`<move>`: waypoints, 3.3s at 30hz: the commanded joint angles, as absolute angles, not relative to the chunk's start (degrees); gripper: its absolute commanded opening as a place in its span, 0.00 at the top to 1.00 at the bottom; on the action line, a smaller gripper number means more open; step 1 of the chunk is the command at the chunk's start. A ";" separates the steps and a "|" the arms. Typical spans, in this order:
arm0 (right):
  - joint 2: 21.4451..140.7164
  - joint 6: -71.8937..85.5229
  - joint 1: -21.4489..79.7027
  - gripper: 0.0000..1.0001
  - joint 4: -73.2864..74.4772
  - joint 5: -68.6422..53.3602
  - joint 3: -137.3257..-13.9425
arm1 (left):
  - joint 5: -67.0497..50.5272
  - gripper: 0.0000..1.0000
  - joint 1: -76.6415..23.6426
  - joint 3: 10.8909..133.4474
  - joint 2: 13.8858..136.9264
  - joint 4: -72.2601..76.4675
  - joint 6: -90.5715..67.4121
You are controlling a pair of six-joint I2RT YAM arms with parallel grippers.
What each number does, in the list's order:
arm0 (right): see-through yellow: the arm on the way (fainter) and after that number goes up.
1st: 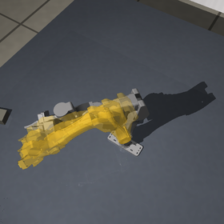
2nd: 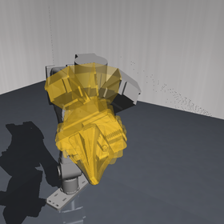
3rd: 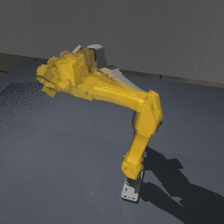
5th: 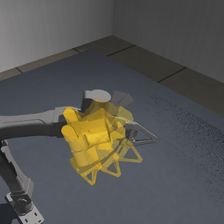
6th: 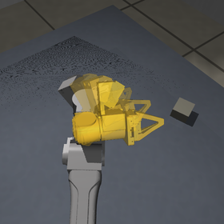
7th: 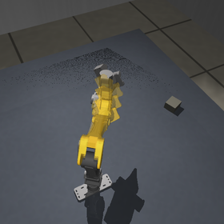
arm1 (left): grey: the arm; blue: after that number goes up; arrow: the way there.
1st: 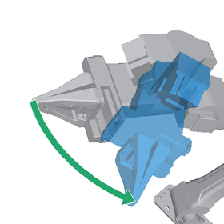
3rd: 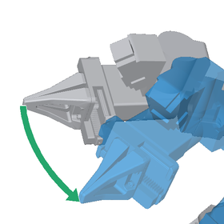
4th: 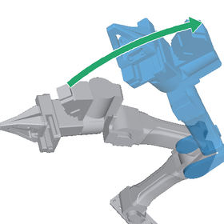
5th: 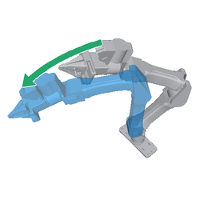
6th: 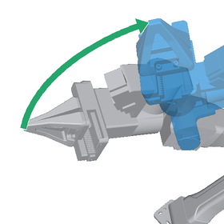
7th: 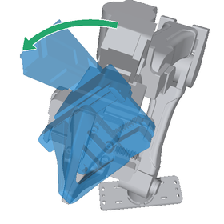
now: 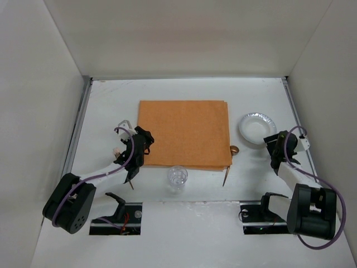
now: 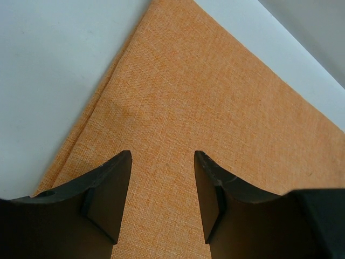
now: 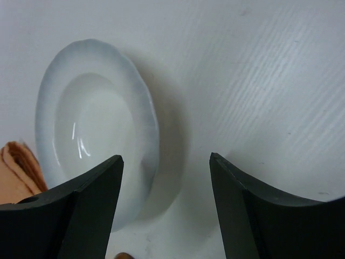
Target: Set the dinner table for one person
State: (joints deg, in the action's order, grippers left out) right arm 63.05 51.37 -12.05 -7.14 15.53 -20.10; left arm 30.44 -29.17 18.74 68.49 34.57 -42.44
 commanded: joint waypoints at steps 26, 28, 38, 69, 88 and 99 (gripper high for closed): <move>76.39 66.10 -18.15 0.84 -46.32 -0.35 -12.74 | 29.79 0.53 -28.43 18.63 68.20 38.32 -43.15; 72.44 65.57 -17.98 0.85 -44.13 0.52 -12.92 | 29.79 0.53 -28.61 18.72 68.03 38.32 -42.98; 54.32 58.63 -6.83 0.87 -28.57 5.89 -20.82 | 29.80 0.53 -27.20 18.46 67.94 38.41 -43.06; 104.06 66.71 33.09 0.83 -38.06 -2.20 -50.01 | 28.56 0.53 -24.48 17.31 66.79 38.41 -44.03; 72.72 51.69 32.12 0.74 -10.77 10.86 -32.09 | 27.42 0.53 -24.21 17.23 67.23 38.41 -45.26; 51.77 60.55 40.99 0.90 33.91 28.13 -29.62 | 26.02 0.53 -23.77 17.32 67.77 38.50 -46.49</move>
